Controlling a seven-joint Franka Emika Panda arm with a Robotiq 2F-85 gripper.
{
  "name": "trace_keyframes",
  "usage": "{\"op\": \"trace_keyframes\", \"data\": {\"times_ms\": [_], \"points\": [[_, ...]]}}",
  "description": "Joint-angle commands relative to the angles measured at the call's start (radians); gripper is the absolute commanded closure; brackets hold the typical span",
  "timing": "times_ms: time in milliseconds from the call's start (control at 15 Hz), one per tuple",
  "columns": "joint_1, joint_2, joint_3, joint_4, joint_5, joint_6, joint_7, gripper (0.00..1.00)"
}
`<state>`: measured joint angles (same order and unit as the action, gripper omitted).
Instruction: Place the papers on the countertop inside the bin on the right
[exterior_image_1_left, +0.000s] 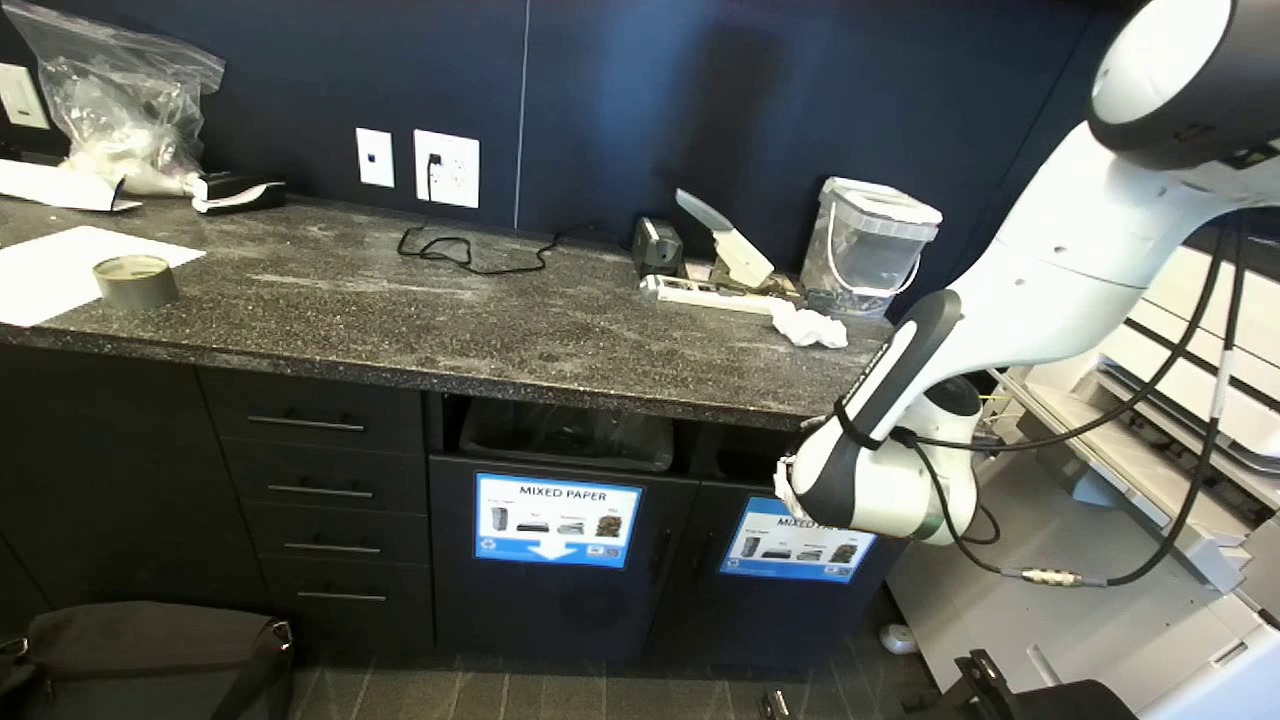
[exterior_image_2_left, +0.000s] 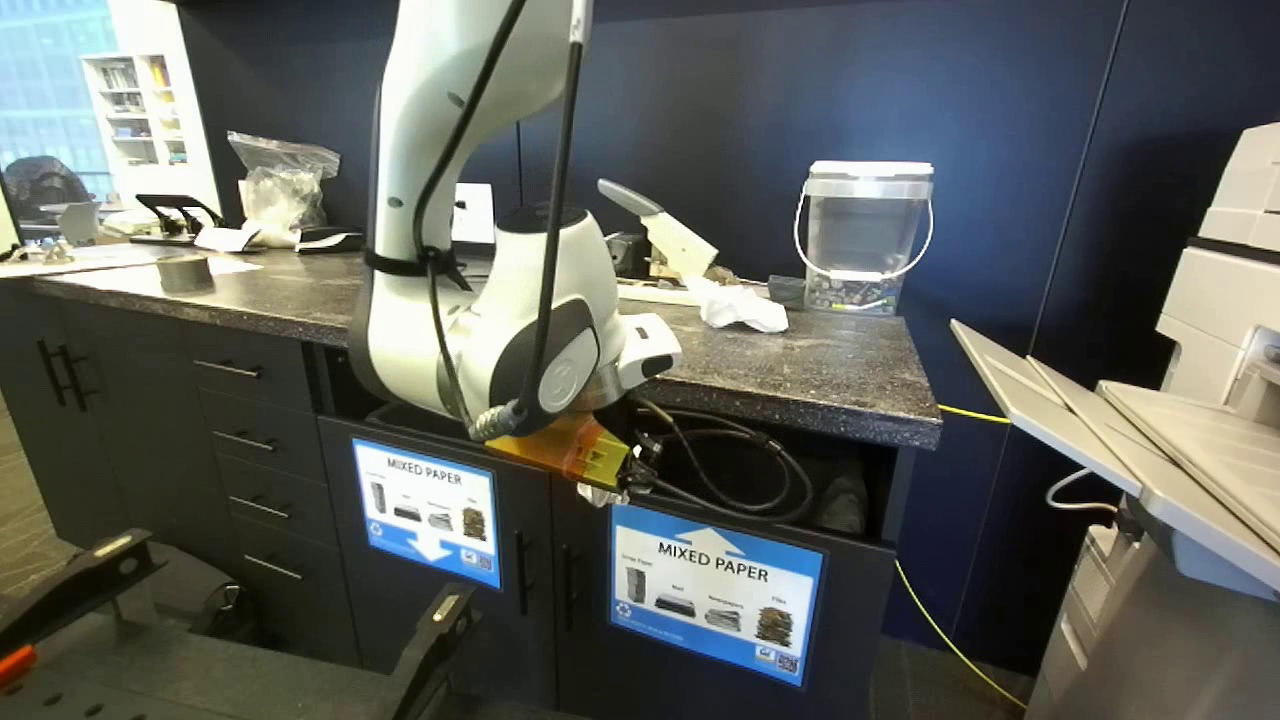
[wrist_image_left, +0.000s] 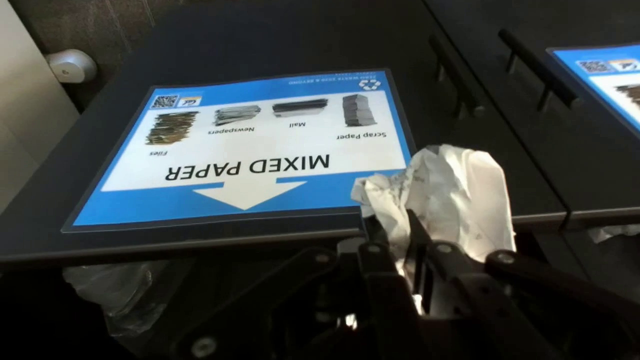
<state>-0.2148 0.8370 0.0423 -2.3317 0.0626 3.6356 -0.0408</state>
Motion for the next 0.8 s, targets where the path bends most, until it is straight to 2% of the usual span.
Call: {"op": "trace_keyframes", "data": {"times_ms": [0,733], "points": [[0.022,0.12,-0.024,0.109,-0.009,0.141,0.073,0.87],[0.04,0.389,-0.028,0.441,0.035,0.274,0.161,0.87]]}}
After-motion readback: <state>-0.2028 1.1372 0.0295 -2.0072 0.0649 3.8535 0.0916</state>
